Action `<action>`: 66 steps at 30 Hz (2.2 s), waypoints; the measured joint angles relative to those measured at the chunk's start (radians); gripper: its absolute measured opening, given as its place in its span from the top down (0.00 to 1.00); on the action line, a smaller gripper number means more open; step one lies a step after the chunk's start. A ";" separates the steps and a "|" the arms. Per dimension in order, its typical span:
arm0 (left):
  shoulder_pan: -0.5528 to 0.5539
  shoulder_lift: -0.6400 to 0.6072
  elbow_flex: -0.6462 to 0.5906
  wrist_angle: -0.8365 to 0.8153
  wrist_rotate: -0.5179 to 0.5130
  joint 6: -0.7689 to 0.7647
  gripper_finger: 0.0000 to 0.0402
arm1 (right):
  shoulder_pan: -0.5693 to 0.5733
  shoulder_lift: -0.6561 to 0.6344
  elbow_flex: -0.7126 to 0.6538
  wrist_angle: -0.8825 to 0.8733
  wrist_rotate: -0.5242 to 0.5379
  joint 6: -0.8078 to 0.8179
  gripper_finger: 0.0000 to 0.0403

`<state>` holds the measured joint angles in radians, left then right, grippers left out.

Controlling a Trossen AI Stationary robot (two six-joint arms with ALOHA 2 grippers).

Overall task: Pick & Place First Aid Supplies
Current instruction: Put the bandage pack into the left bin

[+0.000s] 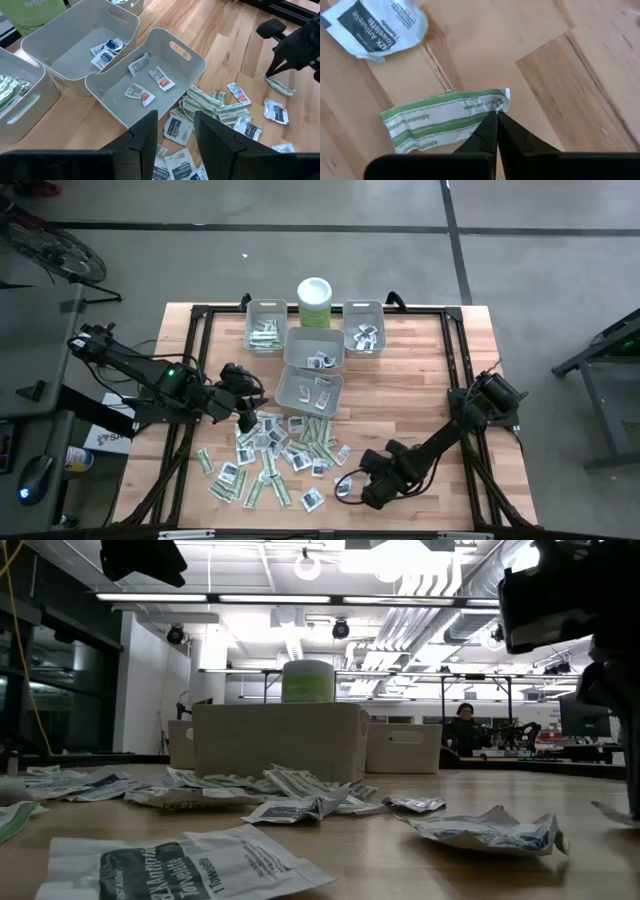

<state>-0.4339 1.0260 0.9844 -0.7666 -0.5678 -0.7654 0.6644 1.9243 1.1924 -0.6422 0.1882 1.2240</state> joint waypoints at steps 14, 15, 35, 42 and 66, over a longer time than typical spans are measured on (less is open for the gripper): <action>0.001 0.000 0.000 0.032 0.000 0.001 0.68 | -0.040 -0.131 0.002 -0.027 0.299 0.034 1.00; 0.001 0.000 0.000 0.041 -0.001 0.002 0.68 | -0.050 -0.142 0.002 -0.027 0.324 0.034 1.00; 0.002 0.065 0.001 0.470 -0.243 0.443 0.68 | -0.319 -0.345 0.006 0.407 0.802 -0.569 1.00; 0.020 0.144 0.001 0.678 -0.375 0.654 0.68 | -0.405 -0.364 0.007 0.671 0.820 -0.895 1.00; 0.227 0.198 0.000 0.774 -0.202 0.652 0.68 | -0.560 -0.372 0.006 0.818 0.683 -1.154 1.00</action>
<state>-0.2070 1.2236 0.9844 0.0071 -0.7700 -0.1131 0.1040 1.5520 1.1984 0.1757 0.8715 0.0696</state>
